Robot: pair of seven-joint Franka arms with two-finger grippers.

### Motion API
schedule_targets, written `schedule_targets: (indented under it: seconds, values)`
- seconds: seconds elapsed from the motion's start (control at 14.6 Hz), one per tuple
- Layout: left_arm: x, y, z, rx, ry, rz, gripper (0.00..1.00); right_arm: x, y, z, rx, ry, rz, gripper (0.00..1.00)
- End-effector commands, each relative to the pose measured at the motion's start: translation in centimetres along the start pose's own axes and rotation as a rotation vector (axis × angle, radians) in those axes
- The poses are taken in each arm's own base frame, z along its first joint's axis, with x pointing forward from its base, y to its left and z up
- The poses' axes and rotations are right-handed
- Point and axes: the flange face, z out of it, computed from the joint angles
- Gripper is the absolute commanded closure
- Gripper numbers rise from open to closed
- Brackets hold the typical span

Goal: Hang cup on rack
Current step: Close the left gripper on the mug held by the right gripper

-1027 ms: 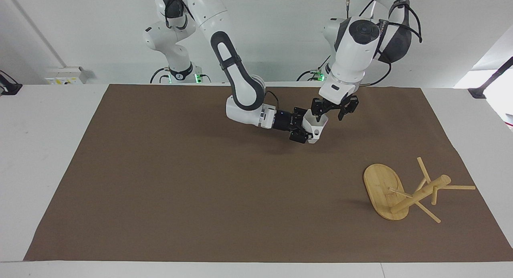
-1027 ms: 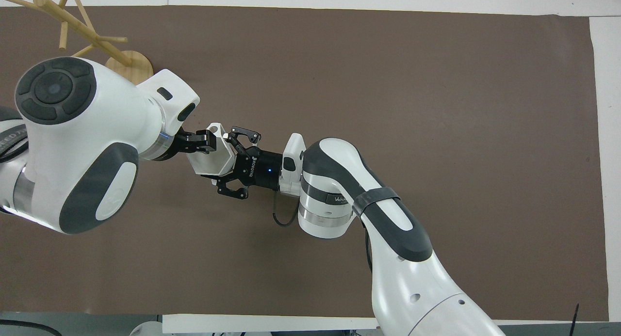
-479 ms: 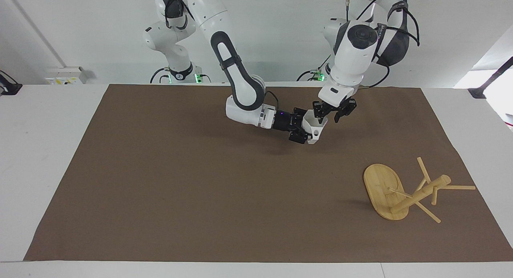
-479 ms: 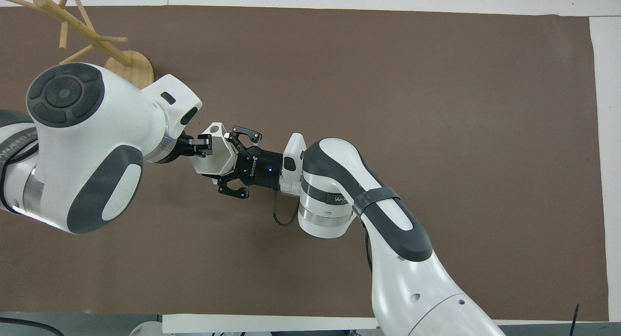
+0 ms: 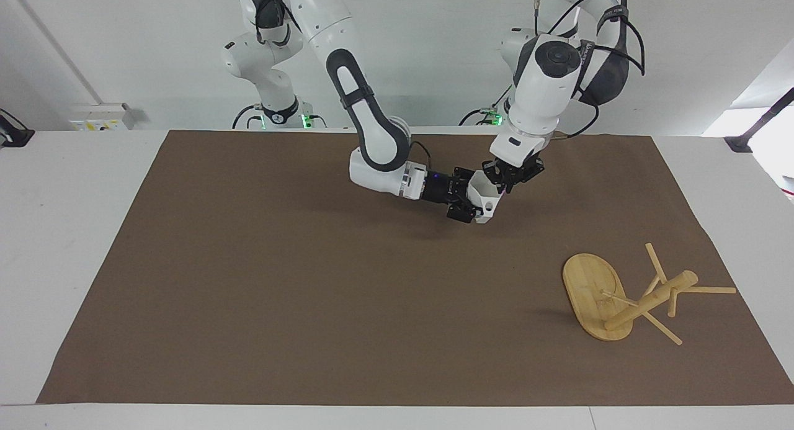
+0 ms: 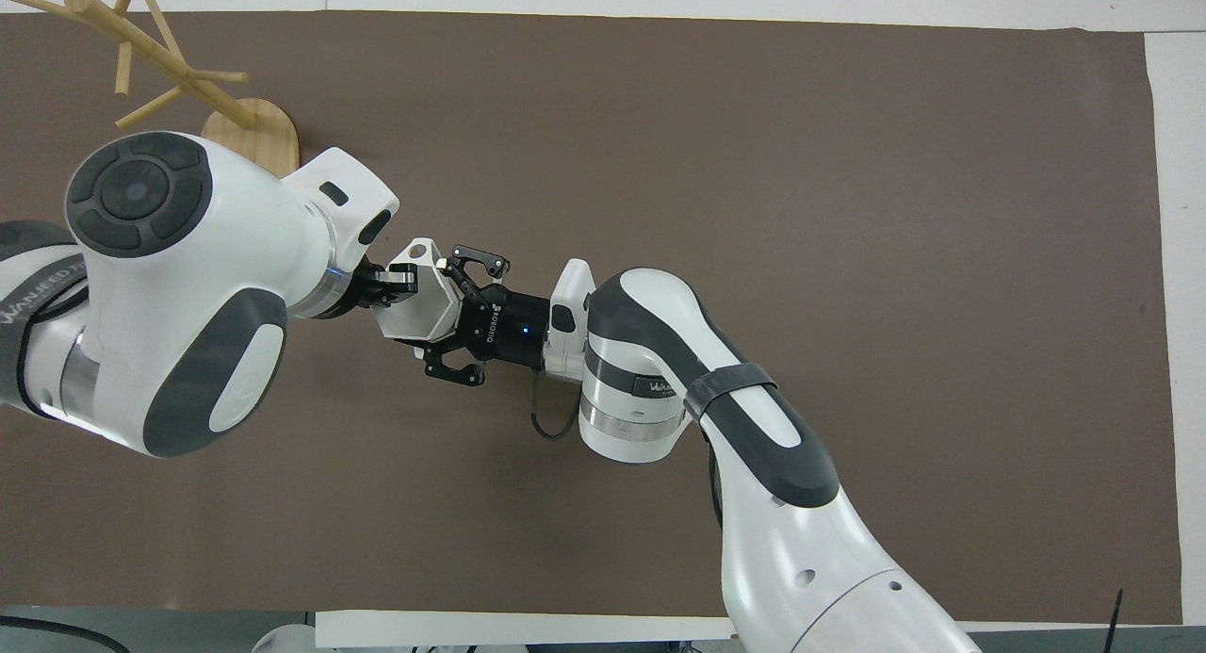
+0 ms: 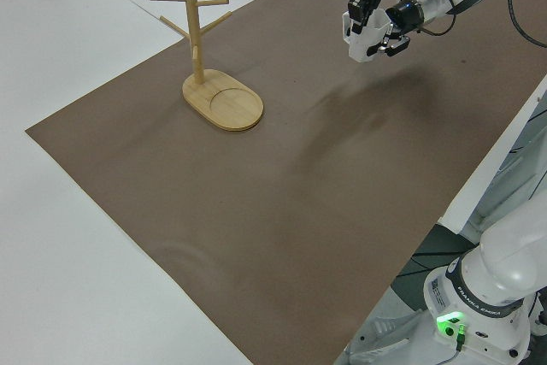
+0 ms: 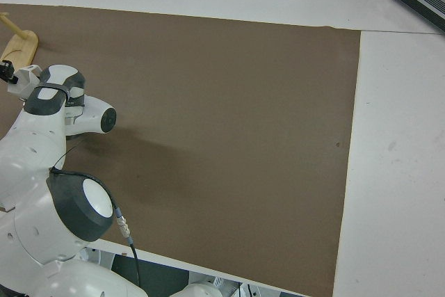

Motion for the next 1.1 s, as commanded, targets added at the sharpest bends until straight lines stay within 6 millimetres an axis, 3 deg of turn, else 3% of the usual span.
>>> schedule_targets:
  seconds: [0.0,0.34,0.48,0.55,0.82,1.03]
  values:
    - [-0.7,0.6,0.0,-0.02,0.015,-0.054,1.0,0.7,0.1,0.3,-0.019,0.012,0.001,1.0]
    - [-0.3,0.4,0.0,-0.02,0.015,-0.072,1.0,0.9,0.1,0.4,-0.025,0.019,0.015,0.91]
    - [-0.3,0.3,0.0,-0.021,0.016,-0.076,1.0,0.8,0.1,0.4,-0.029,0.02,0.041,0.49]
    - [-0.3,0.3,0.0,-0.021,0.016,-0.076,1.0,0.8,0.1,0.3,-0.03,0.02,0.045,0.0]
    - [-0.3,0.4,0.0,-0.021,0.016,-0.076,1.0,0.5,0.9,-0.2,-0.043,0.024,0.046,0.0]
    - [-0.2,0.2,0.0,-0.022,0.018,-0.079,1.0,-0.2,3.6,-2.4,-0.075,0.026,0.029,0.0]
